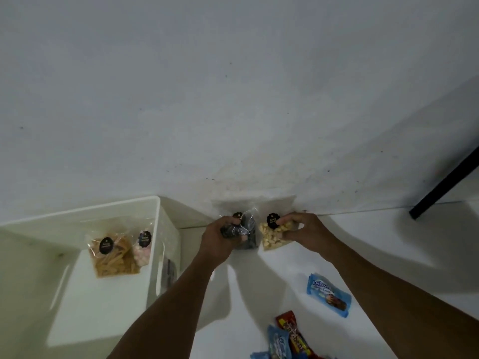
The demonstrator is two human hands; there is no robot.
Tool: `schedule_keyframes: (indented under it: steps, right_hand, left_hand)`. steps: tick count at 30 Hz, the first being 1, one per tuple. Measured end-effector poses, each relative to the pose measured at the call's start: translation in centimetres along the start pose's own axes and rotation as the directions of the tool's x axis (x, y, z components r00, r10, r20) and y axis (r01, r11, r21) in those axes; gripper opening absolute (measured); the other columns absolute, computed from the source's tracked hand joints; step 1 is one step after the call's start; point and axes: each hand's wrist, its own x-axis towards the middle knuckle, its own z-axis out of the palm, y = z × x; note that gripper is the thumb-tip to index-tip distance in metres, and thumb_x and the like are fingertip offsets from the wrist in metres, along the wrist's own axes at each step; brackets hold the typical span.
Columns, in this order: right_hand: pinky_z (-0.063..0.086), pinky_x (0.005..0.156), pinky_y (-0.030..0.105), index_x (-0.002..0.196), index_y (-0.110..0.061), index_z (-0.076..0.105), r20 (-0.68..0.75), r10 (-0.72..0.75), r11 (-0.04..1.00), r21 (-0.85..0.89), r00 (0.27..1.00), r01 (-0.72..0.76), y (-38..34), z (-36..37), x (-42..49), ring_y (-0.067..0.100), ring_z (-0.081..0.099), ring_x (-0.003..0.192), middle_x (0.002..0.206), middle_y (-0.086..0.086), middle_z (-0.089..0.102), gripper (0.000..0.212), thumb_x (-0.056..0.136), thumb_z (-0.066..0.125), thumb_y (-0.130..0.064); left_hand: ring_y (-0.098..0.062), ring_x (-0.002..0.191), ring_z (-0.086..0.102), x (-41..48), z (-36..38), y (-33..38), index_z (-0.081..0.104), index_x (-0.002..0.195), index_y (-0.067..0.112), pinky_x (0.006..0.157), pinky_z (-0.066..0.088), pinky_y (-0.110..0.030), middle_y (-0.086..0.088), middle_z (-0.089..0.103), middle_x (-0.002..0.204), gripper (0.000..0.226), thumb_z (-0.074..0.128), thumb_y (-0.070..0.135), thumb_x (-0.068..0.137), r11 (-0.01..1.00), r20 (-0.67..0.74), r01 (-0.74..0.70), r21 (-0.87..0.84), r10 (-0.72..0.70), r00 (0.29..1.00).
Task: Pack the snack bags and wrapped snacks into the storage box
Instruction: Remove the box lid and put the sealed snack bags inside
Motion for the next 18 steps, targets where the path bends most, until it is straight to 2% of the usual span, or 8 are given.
schedule_keyframes:
  steps: [3, 5, 7, 11, 15, 18]
  right_hand:
    - [0.057, 0.085, 0.04, 0.093, -0.016, 0.076, -0.021, 0.011, 1.0, 0.003, 1.0, -0.011, 0.2, 0.2, 0.6, 0.022, 0.067, 0.097, 0.103, 0.004, 0.073, 0.033, 0.066, 0.086, -0.001]
    - [0.058, 0.081, 0.043, 0.09, -0.017, 0.076, -0.038, 0.006, 1.0, 0.008, 0.999, -0.006, 0.1, 0.4, 0.6, 0.021, 0.066, 0.097, 0.102, 0.004, 0.074, 0.033, 0.066, 0.085, 0.003]
    - [0.059, 0.075, 0.04, 0.087, -0.022, 0.076, -0.048, 0.006, 1.0, -0.014, 0.999, -0.006, 0.0, 0.5, 0.4, 0.019, 0.067, 0.094, 0.1, -0.002, 0.074, 0.035, 0.067, 0.082, 0.006]
    - [0.058, 0.076, 0.033, 0.084, -0.027, 0.076, -0.06, -0.005, 0.998, -0.06, 0.998, 0.002, -0.7, 0.2, -0.7, 0.013, 0.068, 0.092, 0.098, -0.011, 0.072, 0.037, 0.068, 0.081, 0.006]
    - [0.056, 0.077, 0.03, 0.088, -0.021, 0.077, -0.057, -0.016, 0.999, -0.048, 0.998, 0.013, -2.5, -0.4, -2.3, 0.012, 0.067, 0.091, 0.098, -0.006, 0.073, 0.034, 0.069, 0.081, 0.007]
    - [0.053, 0.074, 0.027, 0.092, -0.016, 0.077, -0.059, -0.034, 0.998, -0.056, 0.998, 0.031, -5.3, -0.9, -3.8, 0.008, 0.064, 0.085, 0.1, -0.006, 0.072, 0.032, 0.071, 0.08, 0.007]
  left_hand:
    - [-0.017, 0.086, 0.07, 0.1, 0.3, 0.0, 0.073, 0.085, 0.022, 0.074, 0.058, -0.029, -0.004, 0.074, 0.095, 0.037, 0.086, -0.007, 0.065, 1.0, -0.012, 0.022, -0.014, -0.023, 1.0]
    - [-0.015, 0.084, 0.072, -0.1, 0.3, -0.1, 0.074, 0.083, 0.024, 0.07, 0.06, -0.03, -0.007, 0.074, 0.097, 0.039, 0.084, -0.009, 0.066, 0.999, -0.018, 0.036, -0.008, -0.037, 0.999]
    - [-0.01, 0.078, 0.072, -0.5, 0.2, 0.0, 0.074, 0.08, 0.027, 0.067, 0.061, -0.029, -0.003, 0.074, 0.095, 0.039, 0.083, -0.009, 0.067, 0.998, -0.035, 0.045, 0.032, -0.044, 0.998]
    - [-0.02, 0.092, 0.072, -1.4, -0.8, 0.3, 0.076, 0.08, 0.034, 0.077, 0.062, -0.043, 0.004, 0.074, 0.099, 0.041, 0.085, -0.003, 0.066, 0.998, -0.019, 0.038, 0.052, -0.037, 0.999]
    - [-0.018, 0.09, 0.072, -2.7, -2.1, 2.0, 0.077, 0.088, 0.016, 0.075, 0.063, -0.039, 0.001, 0.07, 0.099, 0.031, 0.085, -0.006, 0.067, 0.997, 0.023, 0.068, -0.037, -0.067, 0.997]
    - [-0.025, 0.095, 0.072, -3.5, -3.9, 3.8, 0.076, 0.088, 0.011, 0.077, 0.062, -0.044, -0.006, 0.071, 0.099, 0.029, 0.084, -0.007, 0.067, 0.998, 0.056, 0.015, -0.059, -0.012, 0.998]
